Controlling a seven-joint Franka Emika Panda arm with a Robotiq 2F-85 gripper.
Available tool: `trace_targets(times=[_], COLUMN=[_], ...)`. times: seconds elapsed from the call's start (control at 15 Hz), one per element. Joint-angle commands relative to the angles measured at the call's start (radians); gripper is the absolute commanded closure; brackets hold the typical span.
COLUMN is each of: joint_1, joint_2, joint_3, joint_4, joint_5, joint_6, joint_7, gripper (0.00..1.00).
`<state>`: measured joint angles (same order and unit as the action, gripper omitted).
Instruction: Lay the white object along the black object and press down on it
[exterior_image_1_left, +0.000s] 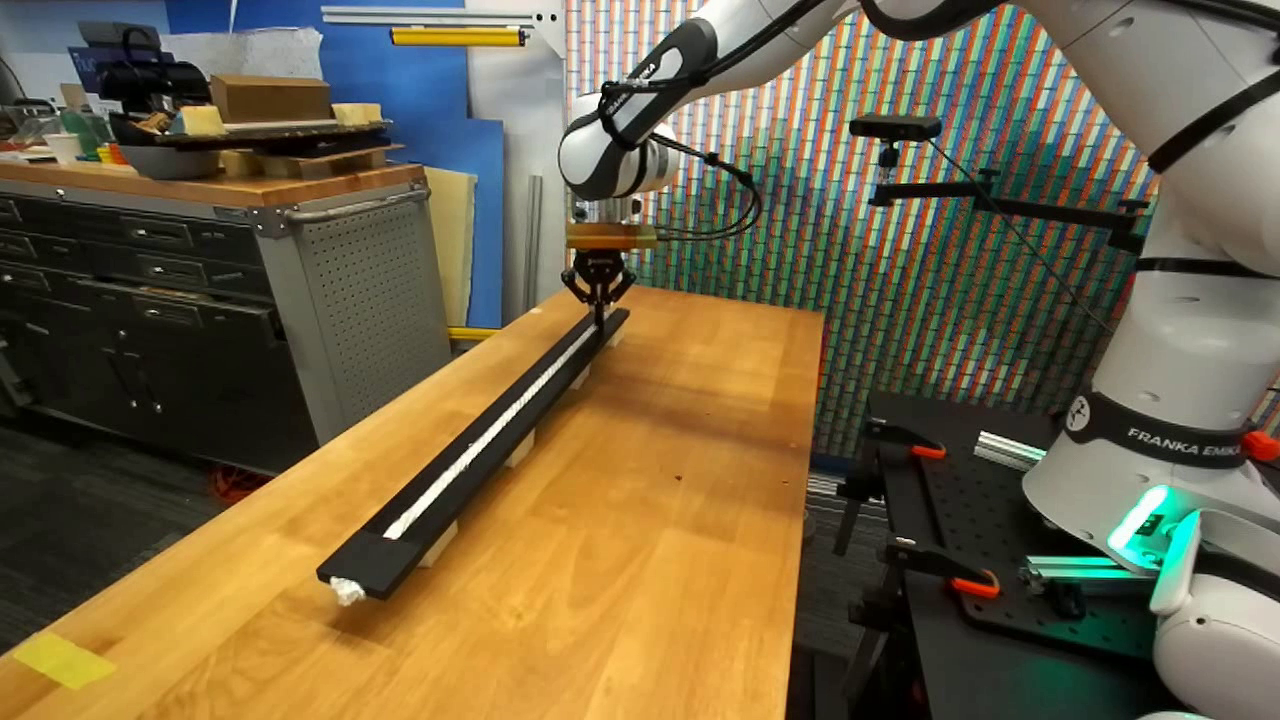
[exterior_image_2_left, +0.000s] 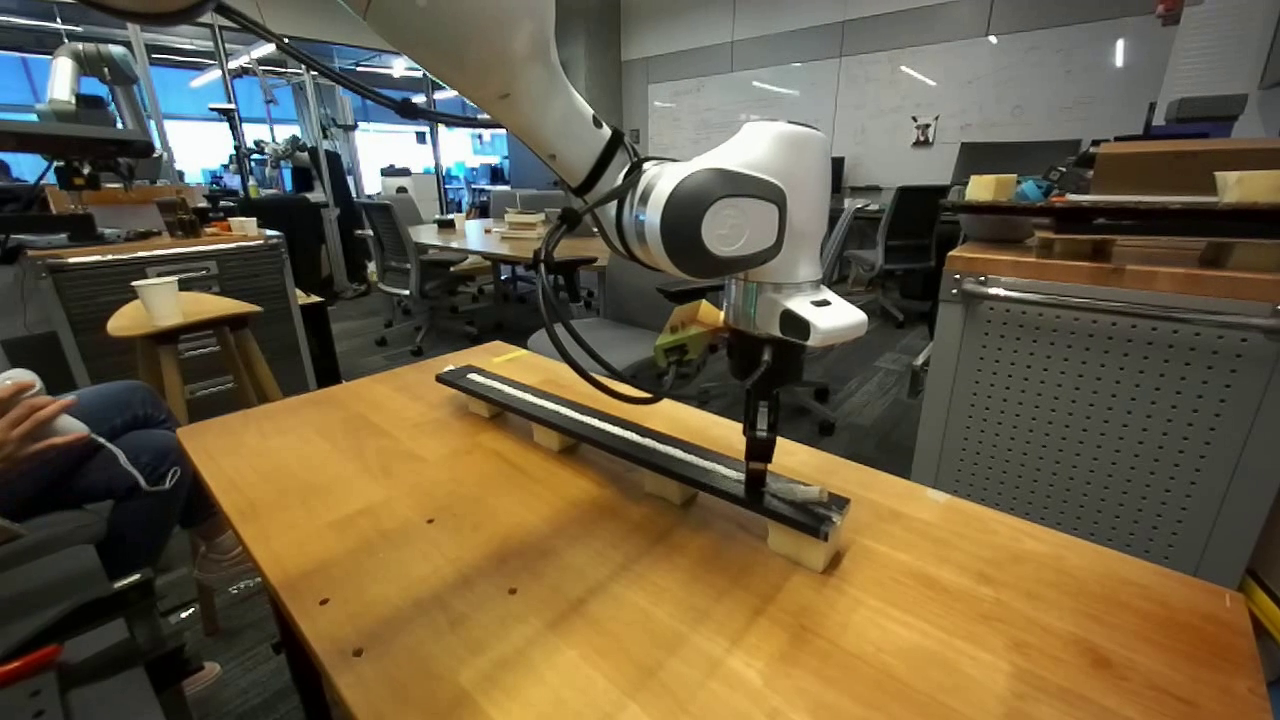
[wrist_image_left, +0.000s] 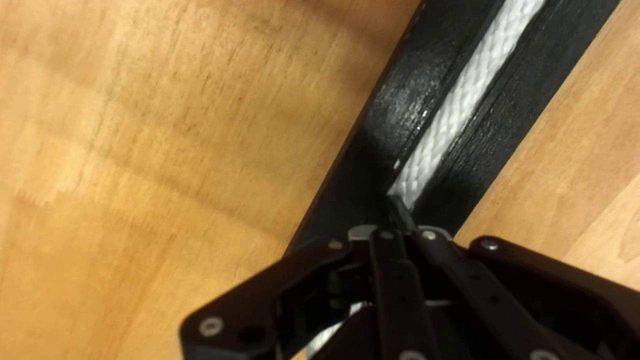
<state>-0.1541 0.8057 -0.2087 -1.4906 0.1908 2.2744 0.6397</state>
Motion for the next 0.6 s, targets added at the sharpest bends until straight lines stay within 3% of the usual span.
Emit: trace_targets(times=[0.0, 0.53], joint_1=[-0.001, -0.020], joint_2=[-0.059, -0.140], joint_3=[0.007, 0.017], joint_4=[-0.090, -0.224], joint_5=[0.028, 0.109], joint_6=[0.089, 0.259], joint_7=[-0.004, -0.014], gripper=[1.00, 1.00])
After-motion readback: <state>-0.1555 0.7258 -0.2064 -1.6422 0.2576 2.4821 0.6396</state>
